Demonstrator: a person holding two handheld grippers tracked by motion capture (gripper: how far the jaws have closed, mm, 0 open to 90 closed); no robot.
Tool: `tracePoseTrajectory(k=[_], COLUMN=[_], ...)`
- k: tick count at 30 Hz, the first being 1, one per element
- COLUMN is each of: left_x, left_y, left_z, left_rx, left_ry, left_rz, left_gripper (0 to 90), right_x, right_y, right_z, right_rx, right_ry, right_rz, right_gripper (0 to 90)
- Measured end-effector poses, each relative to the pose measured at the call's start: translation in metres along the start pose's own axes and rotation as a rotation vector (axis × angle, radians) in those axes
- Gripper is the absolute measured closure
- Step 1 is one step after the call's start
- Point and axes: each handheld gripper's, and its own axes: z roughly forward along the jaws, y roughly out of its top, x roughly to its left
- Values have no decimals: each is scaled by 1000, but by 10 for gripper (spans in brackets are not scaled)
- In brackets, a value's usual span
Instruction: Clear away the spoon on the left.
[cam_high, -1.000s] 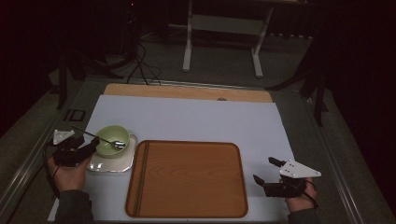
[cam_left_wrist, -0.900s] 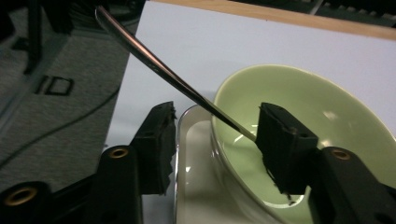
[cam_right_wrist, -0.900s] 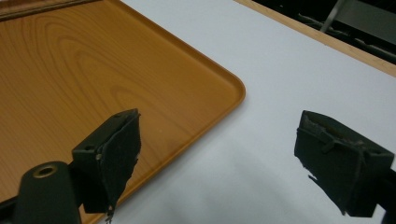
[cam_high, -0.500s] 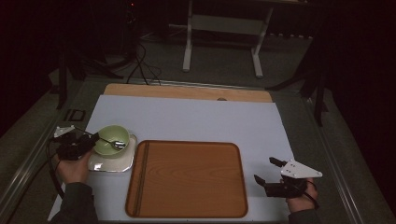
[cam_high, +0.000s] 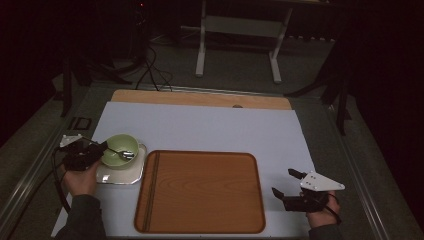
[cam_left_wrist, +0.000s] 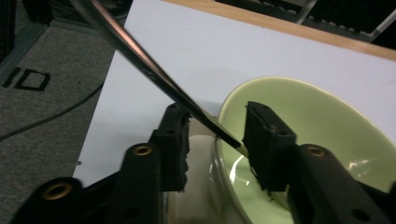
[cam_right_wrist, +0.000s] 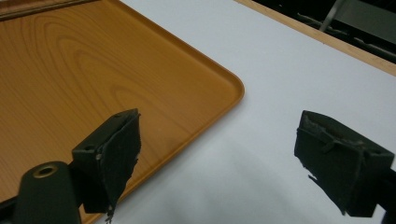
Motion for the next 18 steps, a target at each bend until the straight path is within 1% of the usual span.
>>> tracePoseTrajectory(k=[1,3,4,6,8,11,15,18], left_x=[0,-2,-2,-3,-4,-7,-9,-11], left_y=[0,0,0,0,0,2,3,5], left_z=[0,-2,-3,-5,-7,-12,-21,-27], left_rx=[0,-6,-9,-12,-17,-41,-68,-88], left_ry=[-2,13,21,17,25,34,14,-12], left_rz=[1,12,14,9,15,24,30,25], left_gripper=[650,685,696,712,718,746,786,823], right_x=[0,0,0,0,0,0,0,0], right_y=[0,0,0,0,0,0,0,0], right_z=[0,0,-1,-1,0,0,0,0], right_rx=[0,0,0,0,1,0,0,0], right_ry=[0,-1,-1,-1,-1,-1,-1,0], right_rz=[0,1,1,2,1,0,0,0], right_gripper=[144,144,144,144,144,144,144,144])
